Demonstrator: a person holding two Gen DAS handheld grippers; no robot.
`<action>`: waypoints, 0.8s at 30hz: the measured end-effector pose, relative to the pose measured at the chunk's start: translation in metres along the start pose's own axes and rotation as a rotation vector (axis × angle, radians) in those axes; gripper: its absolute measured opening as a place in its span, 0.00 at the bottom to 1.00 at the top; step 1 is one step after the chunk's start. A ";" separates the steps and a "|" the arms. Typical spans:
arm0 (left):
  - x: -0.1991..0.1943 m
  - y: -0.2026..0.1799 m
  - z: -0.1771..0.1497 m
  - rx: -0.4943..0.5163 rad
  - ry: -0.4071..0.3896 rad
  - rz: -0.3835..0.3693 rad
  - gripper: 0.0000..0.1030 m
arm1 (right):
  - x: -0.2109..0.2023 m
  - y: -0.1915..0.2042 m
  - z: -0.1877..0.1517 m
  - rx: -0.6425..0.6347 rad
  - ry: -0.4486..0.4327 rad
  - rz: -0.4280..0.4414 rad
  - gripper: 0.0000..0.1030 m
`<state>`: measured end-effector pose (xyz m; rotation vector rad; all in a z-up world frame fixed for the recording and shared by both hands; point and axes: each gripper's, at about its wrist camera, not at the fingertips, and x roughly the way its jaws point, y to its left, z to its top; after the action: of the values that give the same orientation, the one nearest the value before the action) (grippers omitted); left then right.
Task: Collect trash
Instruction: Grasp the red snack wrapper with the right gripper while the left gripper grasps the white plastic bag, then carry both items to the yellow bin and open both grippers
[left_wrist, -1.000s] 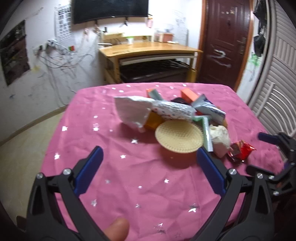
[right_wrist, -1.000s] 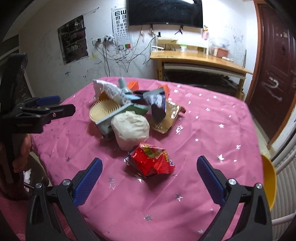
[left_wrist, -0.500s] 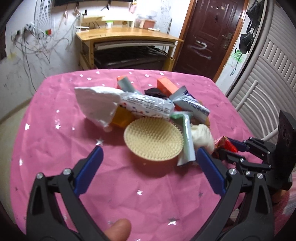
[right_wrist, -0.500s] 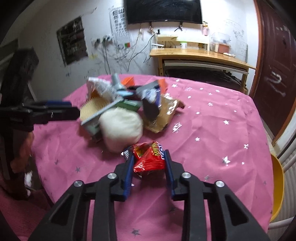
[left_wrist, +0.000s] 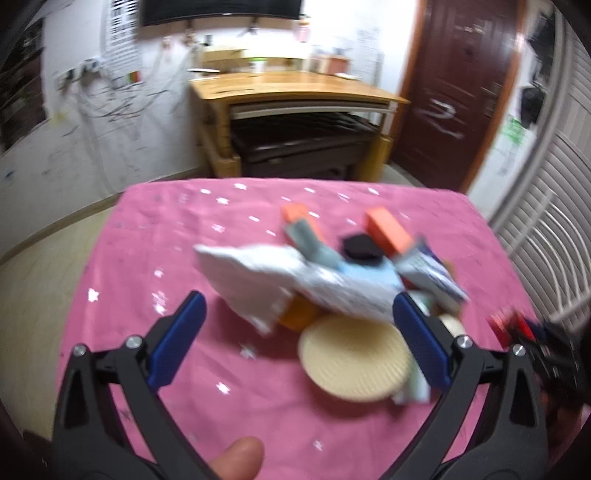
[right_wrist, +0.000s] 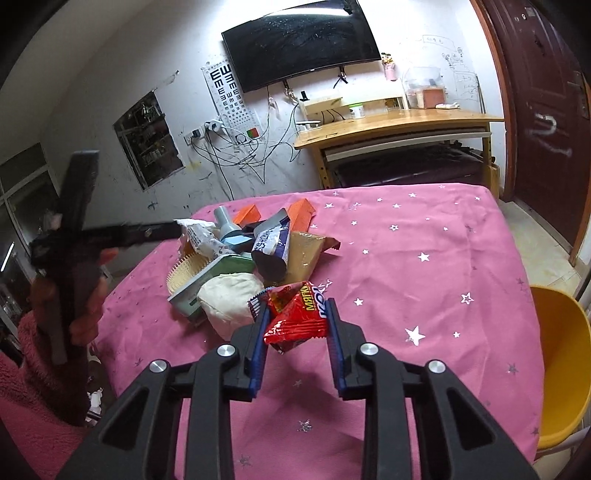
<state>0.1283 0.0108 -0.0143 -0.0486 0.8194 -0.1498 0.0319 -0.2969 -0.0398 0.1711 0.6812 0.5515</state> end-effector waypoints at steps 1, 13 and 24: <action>0.001 0.004 0.003 -0.019 0.002 0.009 0.92 | -0.001 0.000 0.000 0.003 0.002 0.007 0.22; 0.035 0.046 0.025 -0.299 0.150 -0.029 0.14 | 0.000 -0.001 -0.002 0.022 0.000 0.018 0.23; -0.005 0.042 0.043 -0.313 0.010 0.015 0.09 | -0.010 -0.005 0.001 0.046 -0.039 0.009 0.23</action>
<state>0.1613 0.0526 0.0149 -0.3368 0.8468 -0.0060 0.0282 -0.3065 -0.0353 0.2273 0.6560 0.5397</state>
